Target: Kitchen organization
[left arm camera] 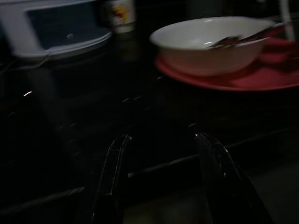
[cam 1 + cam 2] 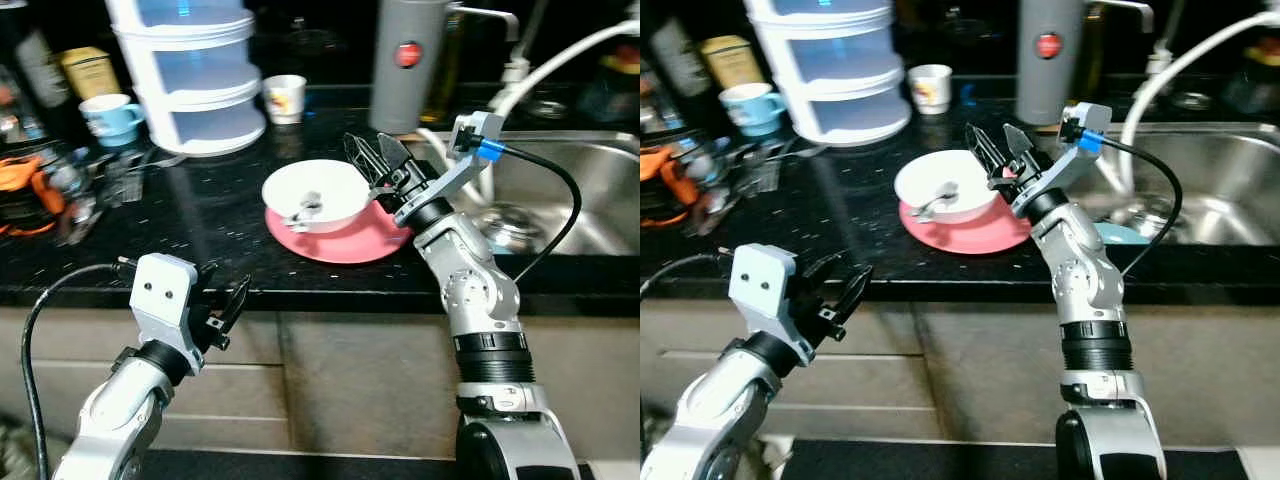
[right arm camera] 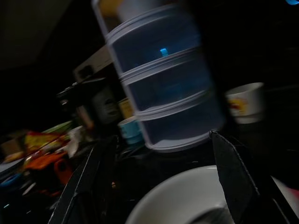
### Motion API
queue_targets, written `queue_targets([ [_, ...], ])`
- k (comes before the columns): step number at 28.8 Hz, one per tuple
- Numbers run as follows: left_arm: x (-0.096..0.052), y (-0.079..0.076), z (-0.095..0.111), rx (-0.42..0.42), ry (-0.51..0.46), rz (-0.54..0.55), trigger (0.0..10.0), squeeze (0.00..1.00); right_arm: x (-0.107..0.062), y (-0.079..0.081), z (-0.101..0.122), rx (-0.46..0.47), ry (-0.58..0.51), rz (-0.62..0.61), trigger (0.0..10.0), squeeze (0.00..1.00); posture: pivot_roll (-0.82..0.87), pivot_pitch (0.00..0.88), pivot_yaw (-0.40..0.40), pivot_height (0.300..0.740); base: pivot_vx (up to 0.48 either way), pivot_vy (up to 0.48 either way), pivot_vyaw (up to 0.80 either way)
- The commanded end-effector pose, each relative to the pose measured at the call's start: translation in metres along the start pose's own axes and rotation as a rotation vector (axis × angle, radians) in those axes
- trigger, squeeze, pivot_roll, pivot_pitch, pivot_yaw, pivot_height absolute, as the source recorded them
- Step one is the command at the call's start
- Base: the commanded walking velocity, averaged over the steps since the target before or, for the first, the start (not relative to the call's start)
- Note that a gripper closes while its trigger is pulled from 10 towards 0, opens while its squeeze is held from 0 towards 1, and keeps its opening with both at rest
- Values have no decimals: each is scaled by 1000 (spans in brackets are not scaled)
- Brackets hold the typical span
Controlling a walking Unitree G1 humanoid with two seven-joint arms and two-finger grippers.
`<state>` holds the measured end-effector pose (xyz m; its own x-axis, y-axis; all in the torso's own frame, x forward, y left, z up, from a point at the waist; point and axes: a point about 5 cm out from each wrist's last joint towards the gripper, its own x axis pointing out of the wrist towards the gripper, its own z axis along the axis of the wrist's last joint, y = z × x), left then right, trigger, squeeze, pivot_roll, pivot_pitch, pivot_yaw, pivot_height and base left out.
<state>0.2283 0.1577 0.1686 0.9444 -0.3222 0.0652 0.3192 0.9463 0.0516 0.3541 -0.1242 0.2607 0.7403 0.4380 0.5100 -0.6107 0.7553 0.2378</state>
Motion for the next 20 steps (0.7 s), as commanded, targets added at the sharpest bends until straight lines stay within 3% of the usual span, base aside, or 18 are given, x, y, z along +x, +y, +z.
queue_targets([
  [1, -1, 5, -1, 2, 7, 31, 10000, 0, 0, 5, 1, -21, -5, 31, 10000, 0, 155, 0, 4, 740, 0, 0, 788],
  [9, 3, 8, -1, 24, 4, 62, 10000, 0, 0, 3, 7, -21, -32, 44, 10000, 0, 151, 0, 12, 740, 0, 0, 721],
  [16, 6, 8, 1, 21, -12, 66, 10000, 0, -3, -3, 14, -2, -68, 2, 10000, 0, 144, 0, 17, 740, 0, 0, 0],
  [20, 9, 10, 3, 50, -13, 77, 10000, 0, -5, -9, 22, -2, -106, -21, 10000, 0, 139, 0, 22, 740, 0, -394, 0],
])
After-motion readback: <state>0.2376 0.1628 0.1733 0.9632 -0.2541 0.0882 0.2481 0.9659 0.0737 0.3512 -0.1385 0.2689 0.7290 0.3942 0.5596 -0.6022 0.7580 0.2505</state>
